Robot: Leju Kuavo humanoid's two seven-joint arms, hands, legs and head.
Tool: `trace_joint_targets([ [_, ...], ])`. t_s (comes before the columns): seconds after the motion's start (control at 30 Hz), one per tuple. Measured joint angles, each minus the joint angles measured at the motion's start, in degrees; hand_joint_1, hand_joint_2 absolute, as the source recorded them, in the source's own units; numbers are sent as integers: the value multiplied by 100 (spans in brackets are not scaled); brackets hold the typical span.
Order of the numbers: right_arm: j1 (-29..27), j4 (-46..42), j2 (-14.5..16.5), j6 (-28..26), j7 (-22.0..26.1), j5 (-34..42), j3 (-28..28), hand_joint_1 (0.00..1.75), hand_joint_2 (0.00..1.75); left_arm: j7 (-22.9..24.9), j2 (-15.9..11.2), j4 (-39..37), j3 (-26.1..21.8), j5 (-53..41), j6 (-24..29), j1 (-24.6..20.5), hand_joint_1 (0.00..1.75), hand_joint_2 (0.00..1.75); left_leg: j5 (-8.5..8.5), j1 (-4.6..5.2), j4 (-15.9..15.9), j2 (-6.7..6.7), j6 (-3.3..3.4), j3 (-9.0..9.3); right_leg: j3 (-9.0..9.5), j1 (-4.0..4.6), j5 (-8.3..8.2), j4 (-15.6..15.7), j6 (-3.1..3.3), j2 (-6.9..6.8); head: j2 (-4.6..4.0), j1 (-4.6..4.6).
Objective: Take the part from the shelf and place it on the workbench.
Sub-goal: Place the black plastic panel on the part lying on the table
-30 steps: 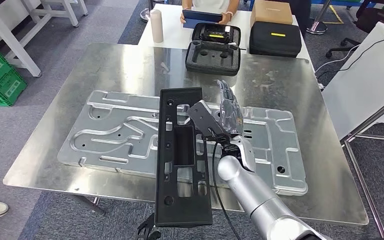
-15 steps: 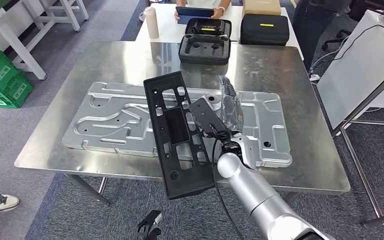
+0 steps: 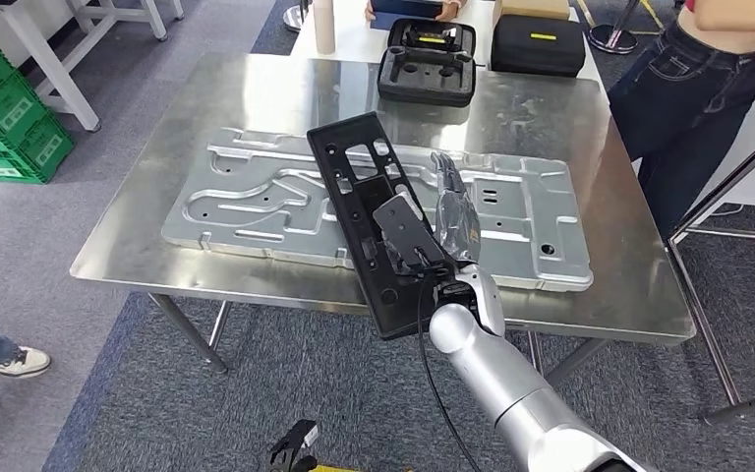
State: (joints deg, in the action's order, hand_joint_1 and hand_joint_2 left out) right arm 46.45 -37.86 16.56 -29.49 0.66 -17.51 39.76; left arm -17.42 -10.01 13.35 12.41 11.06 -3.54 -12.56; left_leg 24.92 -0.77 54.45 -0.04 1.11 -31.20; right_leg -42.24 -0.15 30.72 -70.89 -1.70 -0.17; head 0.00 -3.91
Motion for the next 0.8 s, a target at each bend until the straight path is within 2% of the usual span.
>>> trace_joint_targets([
  [0.03,-11,0,-13,1,0,11,2,0,175,5,0,0,0,1,0,0,0,0,-70,1,2,0,-4,-93,-2,0,12,-225,0,0,0,1],
  [0.07,-21,0,-26,1,0,20,3,0,175,10,1,0,0,1,0,-1,0,0,-137,5,4,-1,-10,-180,92,1,-97,-246,14,0,0,2],
  [0.1,-26,-1,-37,1,0,25,4,0,175,15,1,0,0,2,0,-3,0,0,-202,11,5,-3,-18,-262,297,4,-261,-48,45,1,0,2],
  [0.13,-26,-9,-43,0,0,27,5,0,175,18,2,1,0,2,0,-8,0,0,-263,16,7,-6,-30,-330,590,12,-391,312,89,2,0,0],
  [0.17,-21,-27,-46,0,0,30,7,0,175,19,5,2,0,3,-1,-13,0,0,-317,28,9,-8,-48,-386,932,27,-417,773,141,1,0,0],
  [0.2,-11,-54,-46,-1,0,31,9,0,175,19,9,4,0,4,-2,-16,0,0,-369,36,9,-7,-72,-426,1232,41,-373,1217,184,0,0,-5],
  [0.23,-1,-81,-47,-1,0,34,13,0,175,20,14,5,0,5,-3,-18,0,0,-422,37,-1,-4,-103,-447,1426,57,-305,1528,216,0,0,-9],
  [0.27,5,-101,-52,-2,-3,42,16,0,175,21,17,7,0,6,-5,-18,0,0,-478,37,-21,-1,-139,-462,1515,72,-256,1707,240,-1,0,-12],
  [0.33,0,-115,-73,-2,-11,63,19,0,175,26,13,7,0,8,-5,-17,0,0,-534,24,-61,-2,-210,-484,1489,64,-344,1800,289,-18,0,-16],
  [0.37,-7,-122,-83,-2,-17,73,20,0,175,30,9,7,0,10,-5,-19,0,0,-437,24,-1,-4,-237,-517,1458,52,-408,1831,323,-33,0,-21],
  [0.4,-11,-131,-88,-2,-20,81,20,0,175,33,4,8,0,12,-5,-24,0,0,-231,24,179,-6,-258,-576,1418,38,-479,1862,354,-47,0,-30],
  [0.43,-15,-140,-91,-2,-21,89,20,0,175,37,1,8,-1,14,-4,-34,0,0,61,23,491,-6,-273,-658,1363,33,-542,1873,375,-58,0,-39],
  [0.47,-24,-147,-97,-2,-22,97,20,0,175,40,-2,9,-1,15,-4,-47,0,0,355,23,897,-7,-288,-746,1296,35,-598,1873,386,-59,0,-48],
  [0.5,-39,-152,-107,-1,-22,105,20,0,175,44,-4,9,-1,16,-4,-57,0,0,561,22,1303,-6,-302,-812,1224,37,-653,1866,387,-62,0,-51],
  [0.53,-58,-155,-118,-1,-22,110,20,0,175,45,-6,9,-1,17,-5,-61,0,0,634,22,1598,-6,-315,-821,1147,39,-705,1852,383,-64,0,-52],
  [0.57,-75,-157,-129,-1,-22,113,20,0,175,44,-10,9,-1,19,-5,-57,0,0,571,20,1714,-5,-324,-750,1062,39,-754,1827,376,-65,0,-53],
  [0.6,-85,-158,-137,-1,-22,114,20,0,175,38,-17,9,-1,21,-6,-46,0,0,424,14,1627,-4,-329,-590,974,38,-796,1792,366,-63,0,-53],
  [0.63,-89,-163,-141,-1,-22,115,20,0,175,27,-30,9,0,23,-7,-28,0,0,277,6,1344,-4,-329,-342,886,37,-833,1745,350,-56,0,-55],
  [0.67,-88,-174,-143,-1,-22,116,20,0,175,16,-44,9,0,26,-7,-9,0,0,227,2,963,-4,-325,-59,799,43,-864,1692,330,-48,0,-56],
  [0.7,-85,-190,-147,-2,-25,119,20,0,175,5,-62,9,0,28,-7,8,0,0,261,2,568,-8,-305,197,727,49,-896,1640,305,-41,0,-53],
  [0.73,-83,-209,-153,-2,-28,123,21,0,175,-3,-74,9,0,31,-7,26,0,0,340,9,261,-14,-278,374,670,55,-935,1603,277,-38,0,-51],
  [0.77,-81,-224,-161,-2,-31,127,22,0,175,-5,-81,9,0,33,-7,41,0,0,417,22,94,-21,-242,444,628,58,-980,1583,250,-41,0,-49],
  [0.8,-83,-233,-173,-2,-38,131,23,0,175,-3,-84,9,0,36,-6,56,0,0,428,29,27,-28,-198,439,598,57,-1029,1575,220,-44,0,-47],
])
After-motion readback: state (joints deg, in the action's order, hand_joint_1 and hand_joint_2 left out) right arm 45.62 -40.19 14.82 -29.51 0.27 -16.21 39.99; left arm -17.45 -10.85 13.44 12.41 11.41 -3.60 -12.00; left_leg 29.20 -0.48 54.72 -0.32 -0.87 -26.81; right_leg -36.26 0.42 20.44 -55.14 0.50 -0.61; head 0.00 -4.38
